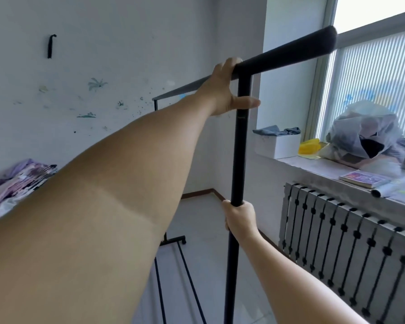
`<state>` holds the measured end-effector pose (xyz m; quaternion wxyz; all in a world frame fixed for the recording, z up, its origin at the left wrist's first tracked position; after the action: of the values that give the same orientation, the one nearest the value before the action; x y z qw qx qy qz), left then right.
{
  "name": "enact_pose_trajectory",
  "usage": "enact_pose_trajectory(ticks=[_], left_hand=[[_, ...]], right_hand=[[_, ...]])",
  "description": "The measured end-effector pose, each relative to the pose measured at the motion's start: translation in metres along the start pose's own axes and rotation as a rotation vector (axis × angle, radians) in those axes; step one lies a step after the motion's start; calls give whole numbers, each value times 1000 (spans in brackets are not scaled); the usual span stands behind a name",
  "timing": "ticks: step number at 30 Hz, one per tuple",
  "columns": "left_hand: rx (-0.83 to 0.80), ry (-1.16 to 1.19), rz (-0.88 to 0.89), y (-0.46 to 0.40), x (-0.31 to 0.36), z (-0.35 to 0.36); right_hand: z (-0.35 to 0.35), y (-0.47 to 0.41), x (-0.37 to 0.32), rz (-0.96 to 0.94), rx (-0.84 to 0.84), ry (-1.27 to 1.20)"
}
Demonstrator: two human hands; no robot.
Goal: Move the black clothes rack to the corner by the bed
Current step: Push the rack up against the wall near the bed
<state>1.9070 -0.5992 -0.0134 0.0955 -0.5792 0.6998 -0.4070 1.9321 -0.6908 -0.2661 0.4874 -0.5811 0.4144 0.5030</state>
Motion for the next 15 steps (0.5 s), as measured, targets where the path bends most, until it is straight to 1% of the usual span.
enact_pose_trajectory(ticks=[5, 10, 12, 15], left_hand=[[35, 26, -15, -33, -33, 16], [45, -28, -15, -72, -81, 35], [23, -51, -28, -88, -102, 38], [-59, -123, -57, -113, -136, 37]], right_hand=[[14, -49, 4, 2, -47, 43], [36, -107, 13, 12, -87, 68], [46, -132, 16, 17, -98, 91], [63, -173, 18, 25, -109, 117]])
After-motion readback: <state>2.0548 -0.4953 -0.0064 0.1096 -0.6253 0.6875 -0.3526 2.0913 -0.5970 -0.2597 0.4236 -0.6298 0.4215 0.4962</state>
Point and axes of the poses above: each hand's wrist, its own y-axis away from the middle knuckle, its own z-axis out of the palm, x = y × z, the point moved 1 cm from there along -y, towards the middle knuckle, and after that the axes turned 3 degrees about x, right-handed, at the moved point
